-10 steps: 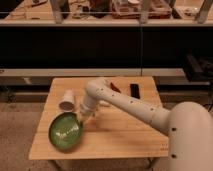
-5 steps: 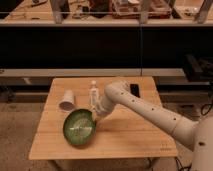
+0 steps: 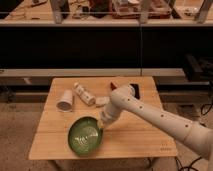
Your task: Drag the ceramic bowl in a circle
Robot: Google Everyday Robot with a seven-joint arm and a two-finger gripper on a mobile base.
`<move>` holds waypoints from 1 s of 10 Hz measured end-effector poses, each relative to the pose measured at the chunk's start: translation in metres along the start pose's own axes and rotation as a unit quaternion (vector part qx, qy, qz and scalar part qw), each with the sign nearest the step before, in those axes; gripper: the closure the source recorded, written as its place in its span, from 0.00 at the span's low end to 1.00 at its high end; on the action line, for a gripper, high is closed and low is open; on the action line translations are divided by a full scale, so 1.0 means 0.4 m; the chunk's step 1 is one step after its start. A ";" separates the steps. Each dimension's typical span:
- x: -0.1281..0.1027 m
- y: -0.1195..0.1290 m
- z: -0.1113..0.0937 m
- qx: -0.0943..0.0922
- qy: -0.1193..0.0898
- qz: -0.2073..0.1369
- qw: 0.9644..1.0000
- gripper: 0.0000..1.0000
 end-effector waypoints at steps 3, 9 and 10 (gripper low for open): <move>-0.052 -0.070 0.039 0.000 -0.027 -0.039 0.999 0.86; 0.033 -0.226 0.139 0.023 -0.058 -0.103 0.993 0.86; 0.066 -0.245 0.148 0.031 -0.054 -0.106 0.992 0.86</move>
